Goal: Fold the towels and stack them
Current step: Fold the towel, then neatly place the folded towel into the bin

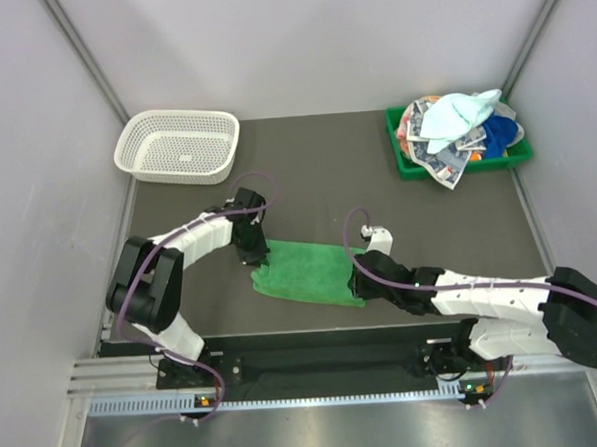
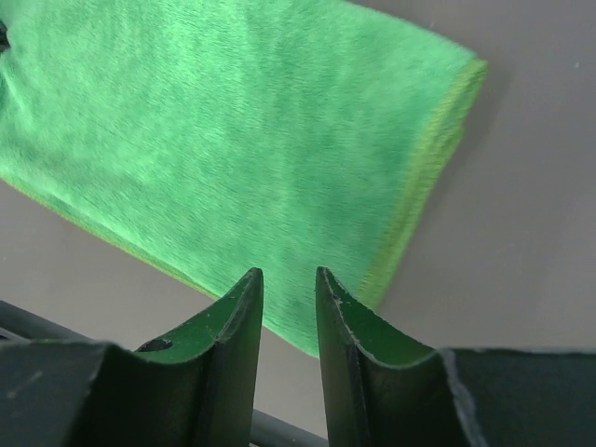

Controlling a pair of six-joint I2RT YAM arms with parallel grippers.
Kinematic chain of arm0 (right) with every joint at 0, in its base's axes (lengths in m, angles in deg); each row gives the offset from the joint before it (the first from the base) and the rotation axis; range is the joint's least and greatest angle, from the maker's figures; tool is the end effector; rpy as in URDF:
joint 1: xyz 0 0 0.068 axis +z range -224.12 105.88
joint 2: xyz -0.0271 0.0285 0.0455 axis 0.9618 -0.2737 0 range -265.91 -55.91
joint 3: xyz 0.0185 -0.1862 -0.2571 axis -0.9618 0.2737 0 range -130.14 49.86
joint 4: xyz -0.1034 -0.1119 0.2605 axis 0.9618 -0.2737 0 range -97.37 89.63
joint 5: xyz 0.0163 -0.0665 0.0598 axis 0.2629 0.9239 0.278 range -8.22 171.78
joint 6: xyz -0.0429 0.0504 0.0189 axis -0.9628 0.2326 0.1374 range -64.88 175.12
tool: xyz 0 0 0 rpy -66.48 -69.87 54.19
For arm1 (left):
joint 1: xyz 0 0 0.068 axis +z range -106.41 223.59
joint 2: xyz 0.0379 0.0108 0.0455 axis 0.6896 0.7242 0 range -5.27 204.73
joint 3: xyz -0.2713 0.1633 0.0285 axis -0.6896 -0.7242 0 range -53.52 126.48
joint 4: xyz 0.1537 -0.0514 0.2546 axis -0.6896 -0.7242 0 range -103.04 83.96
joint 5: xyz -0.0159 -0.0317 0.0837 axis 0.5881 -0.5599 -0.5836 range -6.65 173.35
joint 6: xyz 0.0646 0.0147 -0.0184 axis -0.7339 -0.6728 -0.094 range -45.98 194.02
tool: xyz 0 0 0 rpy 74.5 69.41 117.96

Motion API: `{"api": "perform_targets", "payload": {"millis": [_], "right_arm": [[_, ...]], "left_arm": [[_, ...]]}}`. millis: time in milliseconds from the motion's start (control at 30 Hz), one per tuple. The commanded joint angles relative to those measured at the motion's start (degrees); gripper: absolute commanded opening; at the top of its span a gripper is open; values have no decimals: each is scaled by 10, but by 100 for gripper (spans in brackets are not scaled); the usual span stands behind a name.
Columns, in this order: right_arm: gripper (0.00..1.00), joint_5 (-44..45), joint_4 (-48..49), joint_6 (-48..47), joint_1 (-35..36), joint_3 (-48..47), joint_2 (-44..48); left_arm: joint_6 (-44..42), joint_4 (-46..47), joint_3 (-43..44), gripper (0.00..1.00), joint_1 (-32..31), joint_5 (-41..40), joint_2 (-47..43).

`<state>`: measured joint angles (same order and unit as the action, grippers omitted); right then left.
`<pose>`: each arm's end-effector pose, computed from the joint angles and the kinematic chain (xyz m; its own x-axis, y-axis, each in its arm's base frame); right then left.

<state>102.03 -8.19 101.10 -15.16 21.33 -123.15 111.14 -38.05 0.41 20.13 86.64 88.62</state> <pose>0.1447 0.2032 0.1752 -0.7497 0.0626 -0.6588 -0.2041 0.9251 0.3202 0.3107 -0.1384 0.1613 -0.9452 -0.2465 -0.2139 -0.1964 0.9531 -0.2303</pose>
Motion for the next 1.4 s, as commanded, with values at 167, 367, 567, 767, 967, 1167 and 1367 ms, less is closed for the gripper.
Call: {"api": "perform_targets", "payload": {"millis": [167, 367, 567, 767, 967, 1167, 1367], "right_arm": [[31, 9, -43, -48, -28, -50, 49], [30, 6, -49, -52, -41, -50, 61], [30, 5, -59, -62, -60, -58, 70], [30, 0, -77, -83, -76, -85, 77], [29, -7, -85, -100, -80, -111, 70], [29, -11, -85, -114, -83, -133, 48], [29, -20, -70, -120, -84, -137, 32]], "left_arm": [[-31, -68, 107, 0, 5, -204, 77], [-54, -92, 203, 0, -19, -259, 138], [-100, -127, 381, 0, -18, -366, 247], [-150, -176, 638, 0, -18, -455, 405], [-243, -142, 840, 0, -11, -525, 555], [-342, -49, 875, 0, 0, -622, 569], [-456, 82, 850, 0, -6, -672, 539]]}}
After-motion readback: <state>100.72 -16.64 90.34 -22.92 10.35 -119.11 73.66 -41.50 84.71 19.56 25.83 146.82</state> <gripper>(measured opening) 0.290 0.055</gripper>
